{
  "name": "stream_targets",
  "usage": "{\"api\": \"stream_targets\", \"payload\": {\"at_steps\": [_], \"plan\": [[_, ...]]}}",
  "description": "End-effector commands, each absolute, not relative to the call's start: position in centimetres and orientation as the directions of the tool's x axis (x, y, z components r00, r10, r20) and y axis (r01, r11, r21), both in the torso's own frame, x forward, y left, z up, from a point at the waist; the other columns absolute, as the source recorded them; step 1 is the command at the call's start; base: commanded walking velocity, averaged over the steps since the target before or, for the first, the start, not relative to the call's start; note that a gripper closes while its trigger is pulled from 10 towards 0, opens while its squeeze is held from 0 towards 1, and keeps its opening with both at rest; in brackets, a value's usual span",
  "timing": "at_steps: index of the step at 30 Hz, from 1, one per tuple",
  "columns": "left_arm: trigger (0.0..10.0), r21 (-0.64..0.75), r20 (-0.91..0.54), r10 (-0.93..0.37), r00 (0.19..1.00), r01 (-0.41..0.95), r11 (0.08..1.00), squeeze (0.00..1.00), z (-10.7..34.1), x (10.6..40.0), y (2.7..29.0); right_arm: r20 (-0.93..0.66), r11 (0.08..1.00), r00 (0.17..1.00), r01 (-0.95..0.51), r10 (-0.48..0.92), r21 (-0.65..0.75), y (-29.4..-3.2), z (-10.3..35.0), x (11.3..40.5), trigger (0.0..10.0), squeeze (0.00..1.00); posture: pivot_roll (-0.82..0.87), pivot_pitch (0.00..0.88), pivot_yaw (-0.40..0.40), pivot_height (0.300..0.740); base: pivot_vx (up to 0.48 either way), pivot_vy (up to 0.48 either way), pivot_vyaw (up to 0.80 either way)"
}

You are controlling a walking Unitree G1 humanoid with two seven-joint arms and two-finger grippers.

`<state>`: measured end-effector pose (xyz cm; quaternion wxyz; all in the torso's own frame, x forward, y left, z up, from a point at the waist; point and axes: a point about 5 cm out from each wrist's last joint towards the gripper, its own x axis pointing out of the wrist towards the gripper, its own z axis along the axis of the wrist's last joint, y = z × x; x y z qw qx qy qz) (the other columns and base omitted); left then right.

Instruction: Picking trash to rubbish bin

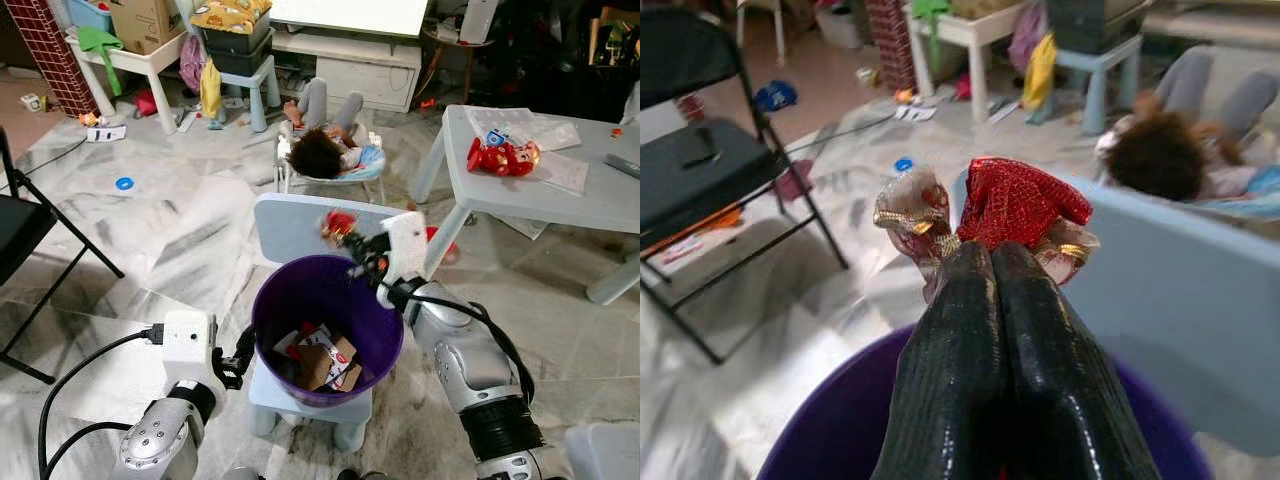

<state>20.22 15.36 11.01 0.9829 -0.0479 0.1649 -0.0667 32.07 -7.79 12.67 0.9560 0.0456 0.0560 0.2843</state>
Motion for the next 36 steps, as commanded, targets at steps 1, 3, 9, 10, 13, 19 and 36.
{"api": "stream_targets", "payload": {"at_steps": [1,3,9,10,13,19,36], "plan": [[10.0,-0.132,-0.322,-0.16,0.933,0.123,0.984,1.0,11.4,19.8,15.0,-0.11,0.84,0.833,-0.532,0.542,0.11,-8.3,11.8,32.0,0.0,0.0,0.2,0.115,-0.073,0.74,0.0,0.0,0.0],[10.0,-0.14,-0.334,-0.174,0.926,0.134,0.981,1.0,11.7,19.2,14.9,-0.118,0.848,0.84,-0.519,0.53,0.109,-8.4,11.2,32.1,0.0,0.0,0.21,0.118,-0.064,0.74,0.0,0.0,0.0],[10.0,-0.132,-0.364,-0.178,0.914,0.138,0.982,1.0,11.5,18.9,15.3,-0.178,0.855,0.838,-0.516,0.516,0.046,-8.3,9.9,31.9,10.0,0.8,0.21,0.125,-0.057,0.74,0.0,0.0,0.0],[10.0,-0.13,-0.368,-0.174,0.913,0.135,0.982,1.0,11.5,18.9,15.4,-0.176,0.849,0.832,-0.527,0.526,0.048,-8.3,9.8,31.8,10.0,1.0,0.21,0.125,-0.057,0.74,0.0,0.0,0.0],[10.0,-0.133,-0.375,-0.173,0.911,0.132,0.982,1.0,11.6,18.8,15.4,-0.173,0.839,0.823,-0.542,0.541,0.043,-8.1,9.7,31.7,10.0,1.0,0.21,0.125,-0.058,0.74,0.0,0.0,0.0],[10.0,-0.14,-0.388,-0.183,0.903,0.139,0.98,1.0,11.5,18.7,15.1,-0.172,0.837,0.822,-0.545,0.543,0.041,-8.1,9.6,31.7,10.0,1.0,0.21,0.127,-0.057,0.74,0.0,0.0,0.0],[10.0,-0.096,-0.268,-0.134,0.954,0.112,0.989,1.0,13.1,21.4,15.4,0.035,0.91,0.909,-0.415,0.414,0.017,-9.8,13.4,32.7,10.0,1.0,0.18,0.126,-0.058,0.74,0.0,0.0,0.0]]}}
